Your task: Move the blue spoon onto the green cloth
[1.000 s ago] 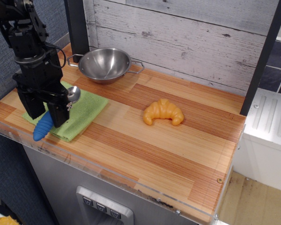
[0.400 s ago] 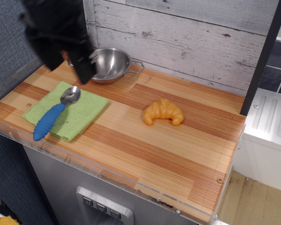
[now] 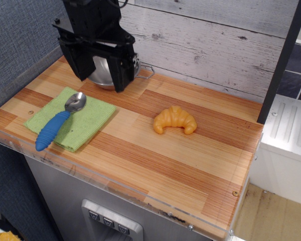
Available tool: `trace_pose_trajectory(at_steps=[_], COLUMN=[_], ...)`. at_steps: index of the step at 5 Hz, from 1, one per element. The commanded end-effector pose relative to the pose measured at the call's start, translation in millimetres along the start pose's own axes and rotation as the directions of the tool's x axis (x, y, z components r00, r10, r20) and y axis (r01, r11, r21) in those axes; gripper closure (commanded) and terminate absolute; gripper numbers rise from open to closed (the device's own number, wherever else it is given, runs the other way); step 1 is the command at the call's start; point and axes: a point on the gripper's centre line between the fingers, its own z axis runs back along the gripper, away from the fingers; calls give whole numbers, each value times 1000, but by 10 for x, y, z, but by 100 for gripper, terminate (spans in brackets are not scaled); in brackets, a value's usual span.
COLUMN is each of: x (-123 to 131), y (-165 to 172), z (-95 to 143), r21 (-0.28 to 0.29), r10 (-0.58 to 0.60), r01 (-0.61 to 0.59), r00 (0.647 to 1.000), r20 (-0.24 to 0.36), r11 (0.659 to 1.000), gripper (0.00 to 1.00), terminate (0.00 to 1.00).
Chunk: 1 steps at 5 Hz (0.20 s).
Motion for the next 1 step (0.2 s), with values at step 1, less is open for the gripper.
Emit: trace_pose_trajectory(at_steps=[1], x=[48], y=[-1], z=[61], r21=[15], r10=[-36], r01=[36], r00=[999], r20=[-16], r11=[999], gripper=[0], terminate=[100])
